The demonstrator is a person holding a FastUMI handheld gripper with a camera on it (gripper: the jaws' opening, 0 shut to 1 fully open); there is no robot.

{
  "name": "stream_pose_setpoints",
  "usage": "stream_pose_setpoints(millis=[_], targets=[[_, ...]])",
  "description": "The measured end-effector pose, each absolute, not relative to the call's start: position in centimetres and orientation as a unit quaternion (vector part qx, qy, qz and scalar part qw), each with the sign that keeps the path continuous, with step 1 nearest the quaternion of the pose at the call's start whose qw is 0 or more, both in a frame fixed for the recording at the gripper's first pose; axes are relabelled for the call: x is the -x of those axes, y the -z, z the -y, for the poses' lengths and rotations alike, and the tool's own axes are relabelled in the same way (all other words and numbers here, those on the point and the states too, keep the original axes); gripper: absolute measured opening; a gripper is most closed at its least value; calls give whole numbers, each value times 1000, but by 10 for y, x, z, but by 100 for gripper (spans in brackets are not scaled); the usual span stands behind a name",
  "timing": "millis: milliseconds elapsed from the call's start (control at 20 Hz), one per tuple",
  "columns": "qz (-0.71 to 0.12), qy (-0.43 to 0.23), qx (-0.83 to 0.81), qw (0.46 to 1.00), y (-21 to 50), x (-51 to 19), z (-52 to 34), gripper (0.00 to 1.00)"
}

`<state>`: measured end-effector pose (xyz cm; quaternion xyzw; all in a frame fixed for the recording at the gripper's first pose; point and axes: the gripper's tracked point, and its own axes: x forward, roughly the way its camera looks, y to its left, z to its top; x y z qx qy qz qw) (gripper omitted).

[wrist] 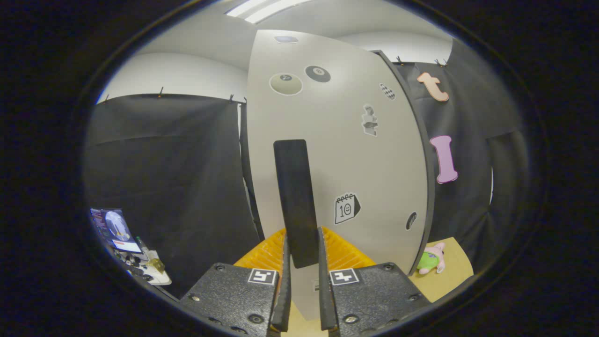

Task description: Open the shoe cabinet door, grab the shoes and put them into the shoe cabinet, then close the shoe cabinet door.

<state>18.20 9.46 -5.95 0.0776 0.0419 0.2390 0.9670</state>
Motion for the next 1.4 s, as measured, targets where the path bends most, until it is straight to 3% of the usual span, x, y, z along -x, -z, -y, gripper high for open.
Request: stream_pose_setpoints(millis=[600,1100,1250,1300,1400], targets=[[0,-182,-63,981,56,-139,14,26],[8,-38,-42,998,61,-132,119,20],[13,-48,-57,997,63,-112,126,18],[14,-45,-59,997,67,-109,134,21],[14,-21,-55,998,72,-99,152,54]])
